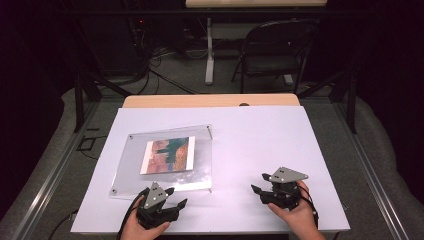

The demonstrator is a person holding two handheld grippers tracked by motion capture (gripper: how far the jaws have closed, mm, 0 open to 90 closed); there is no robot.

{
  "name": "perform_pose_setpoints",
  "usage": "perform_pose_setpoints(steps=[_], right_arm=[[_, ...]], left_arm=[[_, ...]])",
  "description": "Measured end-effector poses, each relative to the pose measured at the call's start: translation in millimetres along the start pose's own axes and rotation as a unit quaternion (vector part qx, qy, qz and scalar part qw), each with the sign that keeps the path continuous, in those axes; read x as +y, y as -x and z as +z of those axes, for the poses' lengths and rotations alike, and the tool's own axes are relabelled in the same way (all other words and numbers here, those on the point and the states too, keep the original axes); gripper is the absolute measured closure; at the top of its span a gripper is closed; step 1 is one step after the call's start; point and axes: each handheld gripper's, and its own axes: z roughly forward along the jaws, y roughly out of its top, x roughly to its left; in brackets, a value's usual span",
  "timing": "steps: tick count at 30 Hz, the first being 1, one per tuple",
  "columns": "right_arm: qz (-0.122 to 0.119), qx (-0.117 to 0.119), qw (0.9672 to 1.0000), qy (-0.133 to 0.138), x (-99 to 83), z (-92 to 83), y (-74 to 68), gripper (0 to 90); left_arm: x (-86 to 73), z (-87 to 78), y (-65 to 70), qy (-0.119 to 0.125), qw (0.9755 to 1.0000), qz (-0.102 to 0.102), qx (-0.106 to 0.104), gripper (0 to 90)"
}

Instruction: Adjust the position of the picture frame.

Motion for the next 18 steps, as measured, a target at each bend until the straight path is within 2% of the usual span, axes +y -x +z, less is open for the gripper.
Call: perform_pose_setpoints(steps=[3, 6, 9, 11, 12, 13, 18], right_arm=[[0.010, 0.008, 0.9999, 0.006, -0.4, -0.6, 1.8, 43.6], [0.015, 0.010, 0.9998, 0.011, 0.3, -1.2, 2.8, 43.8], [0.015, 0.013, 0.9997, 0.015, 0.9, -0.7, 2.5, 44.9], [0.014, 0.013, 0.9997, 0.015, 1.1, -0.3, 2.4, 45.2], [0.015, 0.016, 0.9997, 0.014, 1.3, 0.2, 2.8, 46.3], [0.015, 0.016, 0.9997, 0.014, 1.3, 0.2, 2.8, 46.3], [0.019, 0.022, 0.9995, 0.015, 2.9, 2.4, 4.2, 49.9]], left_arm=[[0.1, -1.2, -1.0, 0.002, 1.0000, -0.004, 0.001, 41.6], [-0.6, -5.8, -0.3, 0.013, 0.9998, -0.018, 0.000, 42.8], [-1.1, -7.5, -0.1, 0.018, 0.9996, -0.023, -0.002, 44.1], [-1.6, -9.2, 0.7, 0.018, 0.9994, -0.028, -0.004, 46.7], [-2.1, -9.9, 1.1, 0.019, 0.9995, -0.025, 0.005, 48.7], [-2.1, -9.9, 1.1, 0.019, 0.9995, -0.025, 0.005, 50.9], [-4.4, -9.3, -2.7, -0.006, 0.9990, -0.040, 0.017, 63.2]])
